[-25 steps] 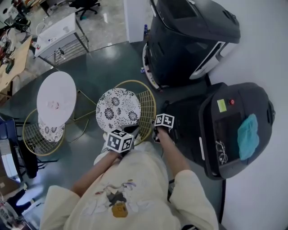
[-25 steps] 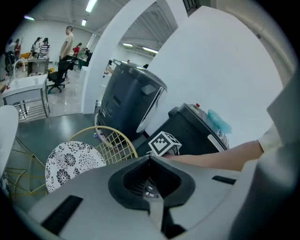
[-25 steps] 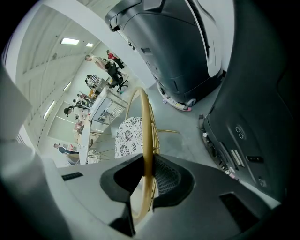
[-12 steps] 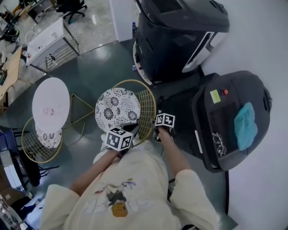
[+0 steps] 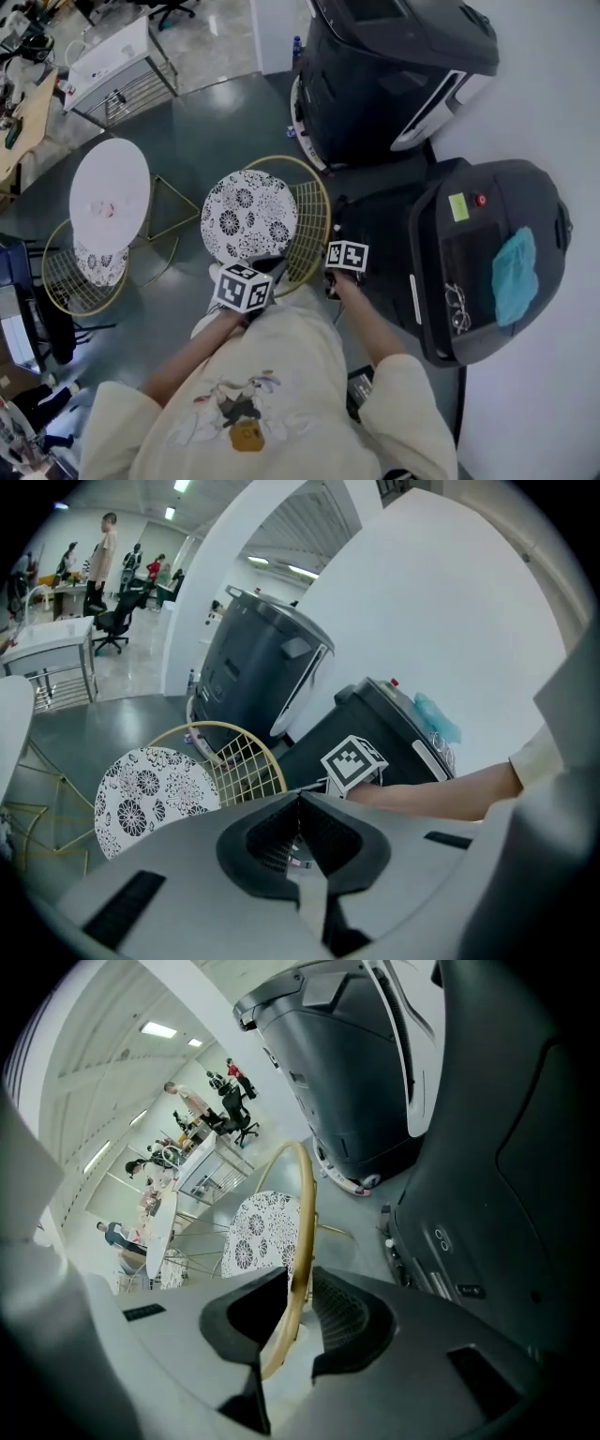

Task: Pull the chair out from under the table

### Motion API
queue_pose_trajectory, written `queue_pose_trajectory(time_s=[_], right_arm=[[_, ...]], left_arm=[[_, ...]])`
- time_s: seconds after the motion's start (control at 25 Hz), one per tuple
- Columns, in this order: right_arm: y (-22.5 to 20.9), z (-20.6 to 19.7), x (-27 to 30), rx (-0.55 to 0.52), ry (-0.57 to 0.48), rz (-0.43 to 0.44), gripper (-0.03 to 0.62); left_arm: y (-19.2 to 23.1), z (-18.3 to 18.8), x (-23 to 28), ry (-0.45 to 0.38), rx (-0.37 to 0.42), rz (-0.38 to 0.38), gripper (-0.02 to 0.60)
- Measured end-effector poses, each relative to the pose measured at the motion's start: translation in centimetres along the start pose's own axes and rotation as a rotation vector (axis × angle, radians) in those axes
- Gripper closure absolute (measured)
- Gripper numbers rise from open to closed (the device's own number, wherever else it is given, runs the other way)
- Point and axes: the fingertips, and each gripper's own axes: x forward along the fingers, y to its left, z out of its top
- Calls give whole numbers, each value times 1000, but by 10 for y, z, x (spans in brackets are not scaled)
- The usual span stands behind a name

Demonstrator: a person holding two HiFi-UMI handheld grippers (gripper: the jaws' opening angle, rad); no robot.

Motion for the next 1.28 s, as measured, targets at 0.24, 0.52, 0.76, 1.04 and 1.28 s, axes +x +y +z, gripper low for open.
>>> queue_pose_trajectory(time_s=[0.24,0.52,0.76,1.04,1.28], right_arm=[[7,11,-20,-39,-56,-37,530],[50,40,-39,-125,-104,33,530],[127,58,-66,-231,-162,177,530],[212,49,-94,-380,-208,321,542],[254,38,-108,-468,-221,398,549]], left_arm=[[12,0,-19,-81,-67,55,572],[15,3,-36,-162,-90,107,572],[25,9,-59,-239,-107,164,572],[35,11,-99,-334,-126,228,572],[48,18,-134,-407,-153,278,572]])
